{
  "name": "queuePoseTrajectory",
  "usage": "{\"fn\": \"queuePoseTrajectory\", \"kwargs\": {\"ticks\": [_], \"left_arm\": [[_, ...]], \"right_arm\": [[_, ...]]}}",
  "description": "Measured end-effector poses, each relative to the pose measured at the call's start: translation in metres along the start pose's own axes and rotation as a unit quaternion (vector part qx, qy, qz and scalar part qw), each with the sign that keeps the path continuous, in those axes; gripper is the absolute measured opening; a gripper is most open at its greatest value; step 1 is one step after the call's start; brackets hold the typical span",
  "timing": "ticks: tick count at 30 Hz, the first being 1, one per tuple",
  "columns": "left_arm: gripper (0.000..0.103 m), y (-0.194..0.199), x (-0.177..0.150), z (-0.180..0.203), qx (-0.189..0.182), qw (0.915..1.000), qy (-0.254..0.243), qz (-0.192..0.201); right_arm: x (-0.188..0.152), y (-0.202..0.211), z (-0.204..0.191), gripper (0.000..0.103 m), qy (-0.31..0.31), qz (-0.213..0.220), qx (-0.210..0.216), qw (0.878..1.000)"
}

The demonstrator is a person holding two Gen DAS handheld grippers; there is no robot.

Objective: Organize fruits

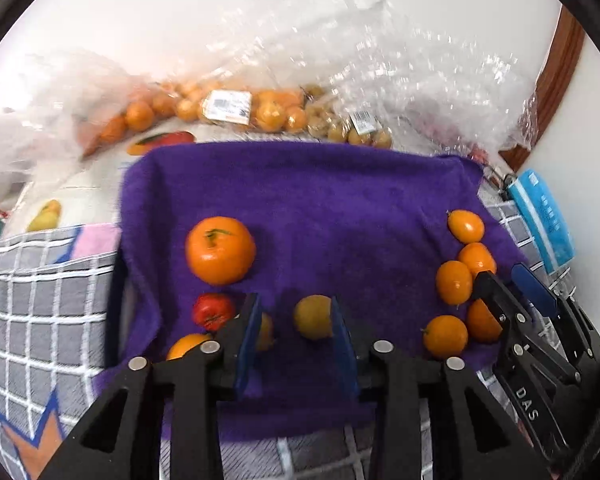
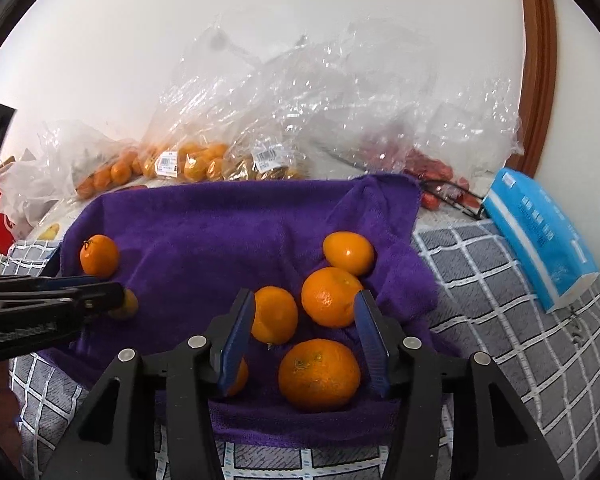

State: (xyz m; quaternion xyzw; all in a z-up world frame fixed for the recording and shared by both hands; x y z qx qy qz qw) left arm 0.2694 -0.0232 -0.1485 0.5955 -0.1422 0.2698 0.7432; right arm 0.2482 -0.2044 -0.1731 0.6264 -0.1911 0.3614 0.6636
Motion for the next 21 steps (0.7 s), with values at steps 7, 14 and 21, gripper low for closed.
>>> {"fn": "queuePoseTrajectory", "kwargs": {"ticks": [7, 14, 21], "left_arm": [[0.044, 0.052, -0.017, -0.015, -0.004, 0.9996, -0.005, 0.027], [0.055, 0.11, -0.043, -0.033, -0.003, 0.998, 0.011, 0.062], [0.069, 0.155, -0.069, -0.037, 0.005, 0.9958, 0.002, 0.091]], "right_arm": [[0.011, 0.055, -0.009, 0.059, 0.014, -0.011, -0.001, 1.0], [0.011, 0.125, -0.016, 0.066, 0.003, -0.017, -0.011, 1.0], [-0.01, 0.175, -0.017, 0.066, -0.021, -0.037, -0.007, 0.999]]}}
Point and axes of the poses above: each gripper's, at about its wrist camera, not at the fingertips, and y roughly against the way its jaws point, z to its right, x to its top, the point moved 3 cm from there along -y, roughly the way its jaws point, and after that the axes turned 12 degrees about y, right-handed, at the moved point
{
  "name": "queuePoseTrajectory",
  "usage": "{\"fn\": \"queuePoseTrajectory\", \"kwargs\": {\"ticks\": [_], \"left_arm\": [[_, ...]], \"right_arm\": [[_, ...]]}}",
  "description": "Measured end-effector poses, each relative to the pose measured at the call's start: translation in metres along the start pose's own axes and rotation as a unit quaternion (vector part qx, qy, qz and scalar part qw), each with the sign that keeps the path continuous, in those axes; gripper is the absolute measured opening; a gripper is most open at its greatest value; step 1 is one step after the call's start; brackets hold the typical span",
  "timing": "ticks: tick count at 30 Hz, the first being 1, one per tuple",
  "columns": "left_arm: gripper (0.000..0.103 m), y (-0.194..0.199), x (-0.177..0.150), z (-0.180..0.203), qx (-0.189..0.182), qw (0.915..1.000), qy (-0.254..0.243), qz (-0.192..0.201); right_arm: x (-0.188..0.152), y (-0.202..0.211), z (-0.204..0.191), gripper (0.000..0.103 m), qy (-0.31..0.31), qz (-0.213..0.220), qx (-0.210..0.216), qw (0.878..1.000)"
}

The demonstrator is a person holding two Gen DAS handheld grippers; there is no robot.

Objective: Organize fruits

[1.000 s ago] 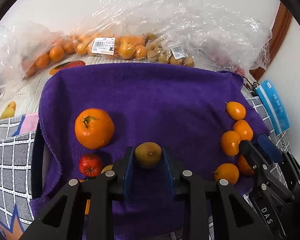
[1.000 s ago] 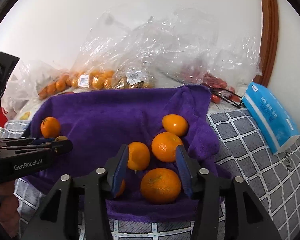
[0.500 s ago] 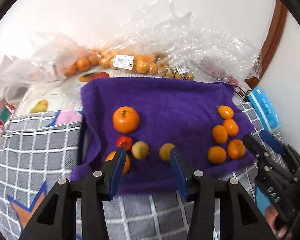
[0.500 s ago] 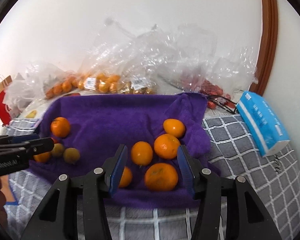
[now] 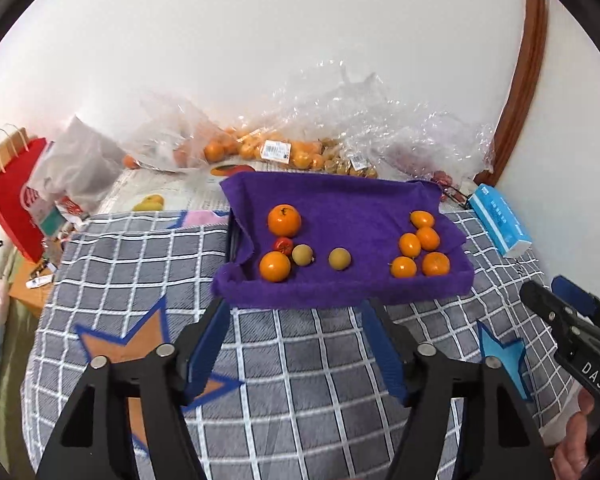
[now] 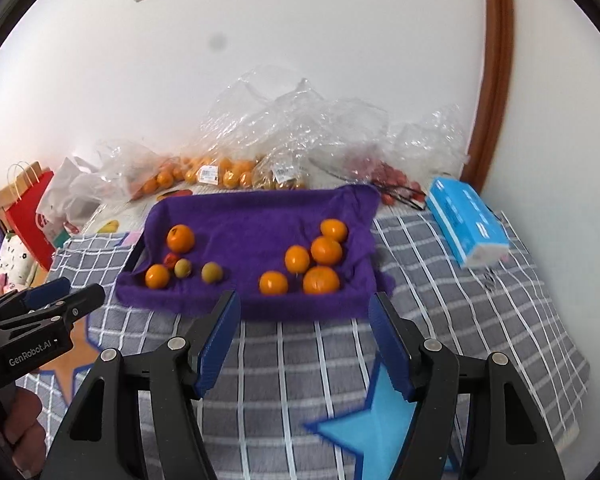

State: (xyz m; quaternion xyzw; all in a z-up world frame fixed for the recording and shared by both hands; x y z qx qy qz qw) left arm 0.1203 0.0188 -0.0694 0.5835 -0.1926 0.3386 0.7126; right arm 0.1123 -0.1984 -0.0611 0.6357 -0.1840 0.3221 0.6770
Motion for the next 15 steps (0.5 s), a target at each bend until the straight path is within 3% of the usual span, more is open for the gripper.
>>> {"fn": "queuePoseTrajectory", "kwargs": {"ticks": [3, 9, 15], "left_arm": [[0.074, 0.02, -0.008, 0.0, 0.007, 0.9999, -0.002, 0.014], [0.08, 0.057, -0.024, -0.001, 0.003, 0.9994, -0.006, 0.035], [0.084, 0.08, -0.037, 0.001, 0.005, 0.9986, -0.014, 0.05]], "right_arm": [[-0.012, 0.02, -0.002, 0.075, 0.007, -0.003, -0.01, 1.0], [-0.031, 0.06, -0.002, 0.095, -0.002, 0.033, -0.012, 0.999], [-0.046, 0.082, 0.001, 0.1, -0.01, 0.033, -0.033, 0.999]]}}
Point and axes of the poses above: each gripper's, at about its wrist camera, not at the fingertips, and y roughly against the way its jaws point, z to its right, x to its top, the point moved 3 cm from there along -y, roughly the way its jaws point, and after that the axes turned 12 degrees about y, right-handed, at the moved point
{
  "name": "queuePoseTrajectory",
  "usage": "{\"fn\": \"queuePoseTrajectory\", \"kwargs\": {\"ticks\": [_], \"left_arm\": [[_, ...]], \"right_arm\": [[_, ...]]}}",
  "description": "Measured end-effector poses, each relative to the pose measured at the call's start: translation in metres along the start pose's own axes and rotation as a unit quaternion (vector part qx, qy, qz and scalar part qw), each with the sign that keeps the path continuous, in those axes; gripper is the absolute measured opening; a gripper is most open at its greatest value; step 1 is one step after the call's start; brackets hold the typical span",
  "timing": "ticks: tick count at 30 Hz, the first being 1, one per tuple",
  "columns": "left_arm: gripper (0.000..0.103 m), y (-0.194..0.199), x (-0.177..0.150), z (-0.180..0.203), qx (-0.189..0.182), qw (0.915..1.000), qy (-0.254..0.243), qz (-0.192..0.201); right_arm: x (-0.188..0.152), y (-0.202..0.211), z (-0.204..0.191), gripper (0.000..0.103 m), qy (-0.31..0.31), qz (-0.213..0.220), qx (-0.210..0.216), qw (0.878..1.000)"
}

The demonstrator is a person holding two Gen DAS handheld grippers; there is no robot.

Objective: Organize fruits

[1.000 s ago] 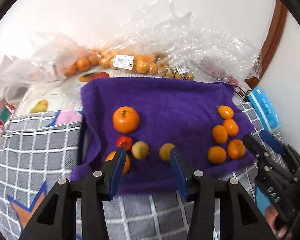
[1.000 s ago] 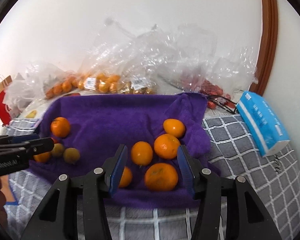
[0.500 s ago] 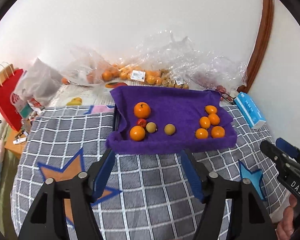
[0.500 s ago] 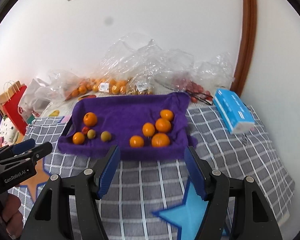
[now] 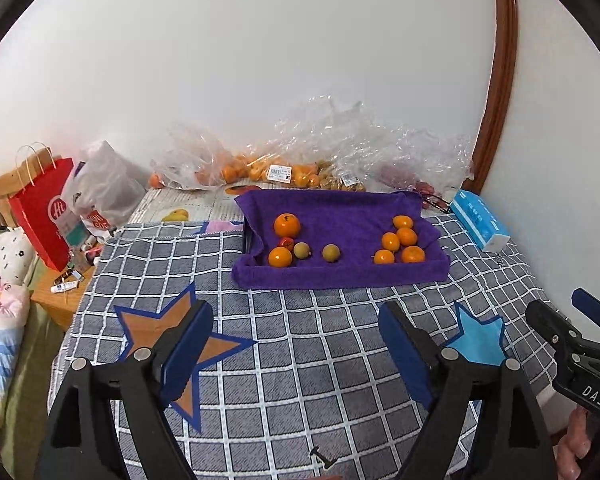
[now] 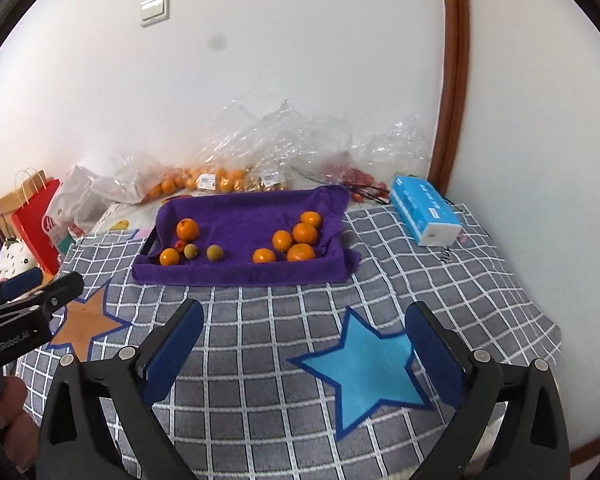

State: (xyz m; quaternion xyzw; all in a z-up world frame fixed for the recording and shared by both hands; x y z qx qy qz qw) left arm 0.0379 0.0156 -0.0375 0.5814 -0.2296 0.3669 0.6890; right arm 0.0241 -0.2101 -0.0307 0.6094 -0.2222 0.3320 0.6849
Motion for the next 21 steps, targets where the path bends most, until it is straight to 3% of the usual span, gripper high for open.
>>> {"fn": "queuePoseTrajectory", "kwargs": {"ticks": [21], "left_arm": [[0.086, 0.017, -0.008, -0.002, 0.0, 1.0, 0.007, 0.006]], "right_arm": [[-0.005, 0.024, -0.001, 0.1, 0.001, 0.013, -0.021, 1.0]]}}
Point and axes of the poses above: each gripper's, at about its wrist camera, not at the fingertips, and y roughly against the way its jaws point, z to its right, x to its top, the point moved 3 cm from there along -y, roughly the way its jaws point, and after that the axes turned 12 degrees about y, right-handed, at the moved point
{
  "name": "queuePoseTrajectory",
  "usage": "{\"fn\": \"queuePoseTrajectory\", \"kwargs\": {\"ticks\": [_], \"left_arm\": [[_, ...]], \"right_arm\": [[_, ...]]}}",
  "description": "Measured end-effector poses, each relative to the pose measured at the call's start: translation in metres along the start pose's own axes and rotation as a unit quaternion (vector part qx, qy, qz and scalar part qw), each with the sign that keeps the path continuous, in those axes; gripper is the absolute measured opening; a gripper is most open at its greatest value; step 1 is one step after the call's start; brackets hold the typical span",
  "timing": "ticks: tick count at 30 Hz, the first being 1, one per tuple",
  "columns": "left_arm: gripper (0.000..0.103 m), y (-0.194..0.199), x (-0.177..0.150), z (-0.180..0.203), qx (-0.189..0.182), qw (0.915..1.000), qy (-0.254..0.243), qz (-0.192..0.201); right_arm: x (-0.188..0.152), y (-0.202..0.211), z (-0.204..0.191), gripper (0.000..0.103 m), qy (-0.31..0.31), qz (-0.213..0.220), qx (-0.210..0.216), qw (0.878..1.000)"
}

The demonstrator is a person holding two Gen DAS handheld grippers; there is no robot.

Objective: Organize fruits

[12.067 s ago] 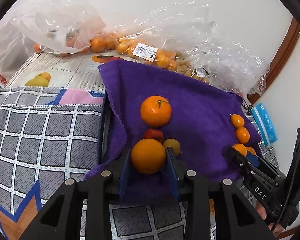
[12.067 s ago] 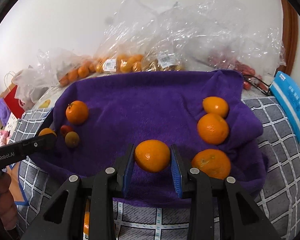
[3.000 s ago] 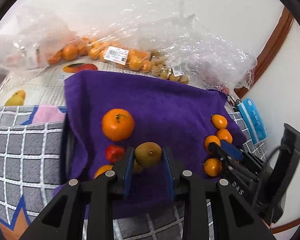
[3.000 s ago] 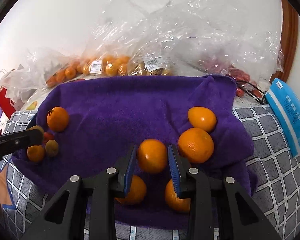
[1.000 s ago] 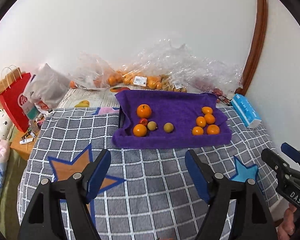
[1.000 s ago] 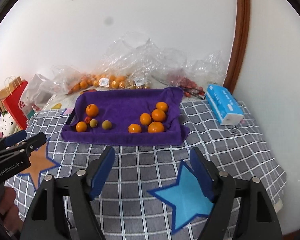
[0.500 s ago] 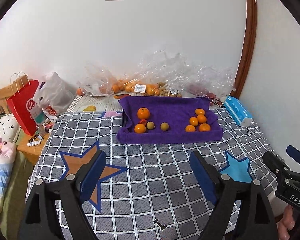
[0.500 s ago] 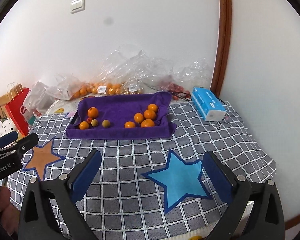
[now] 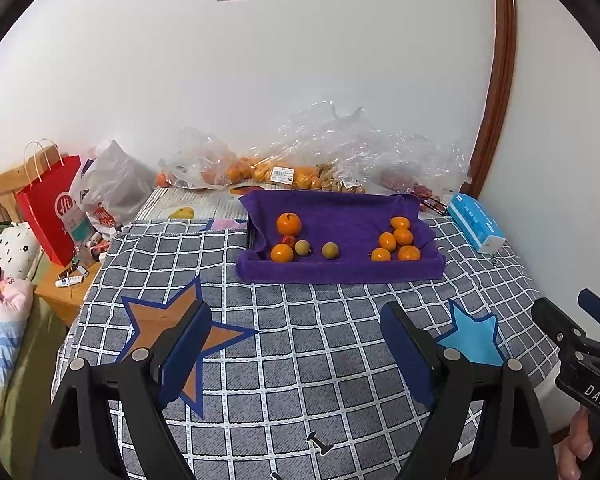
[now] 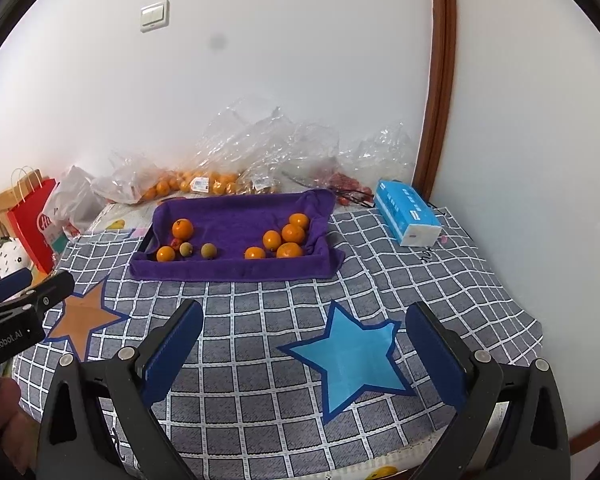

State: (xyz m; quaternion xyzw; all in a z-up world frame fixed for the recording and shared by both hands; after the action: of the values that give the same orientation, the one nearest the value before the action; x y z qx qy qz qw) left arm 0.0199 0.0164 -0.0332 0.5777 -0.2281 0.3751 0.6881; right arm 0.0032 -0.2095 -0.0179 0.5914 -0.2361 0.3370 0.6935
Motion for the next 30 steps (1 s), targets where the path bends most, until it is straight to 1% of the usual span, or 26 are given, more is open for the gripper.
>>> {"fn": "queuePoseTrajectory", "kwargs": {"ticks": [6, 30], "left_arm": [[0.086, 0.0019, -0.0008, -0.001, -0.005, 1.0, 0.003, -0.002], [0.086, -0.0016, -0.0009, 0.0003, -0.008, 1.0, 0.003, -0.004]], "right_arm": [[0.0004, 0.0027, -0.0048, 0.1, 0.008, 0.0, -0.007, 1.0], [-0.0045, 0.0013, 0.0021, 0.1, -0.004, -0.005, -0.01, 1.0]]}}
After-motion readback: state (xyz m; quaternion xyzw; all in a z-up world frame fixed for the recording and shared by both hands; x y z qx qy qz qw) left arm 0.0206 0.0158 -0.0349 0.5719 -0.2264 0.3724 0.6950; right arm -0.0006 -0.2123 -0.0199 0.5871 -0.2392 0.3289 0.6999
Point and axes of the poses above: each gripper's, at about its wrist camera, not at the fingertips, and y roughly against the way its jaws point, z to its right, x to its top, the point moved 3 cm from there along -y, roughly the way its jaws point, and after that the axes turned 12 degrees about y, right-handed, at the moved point
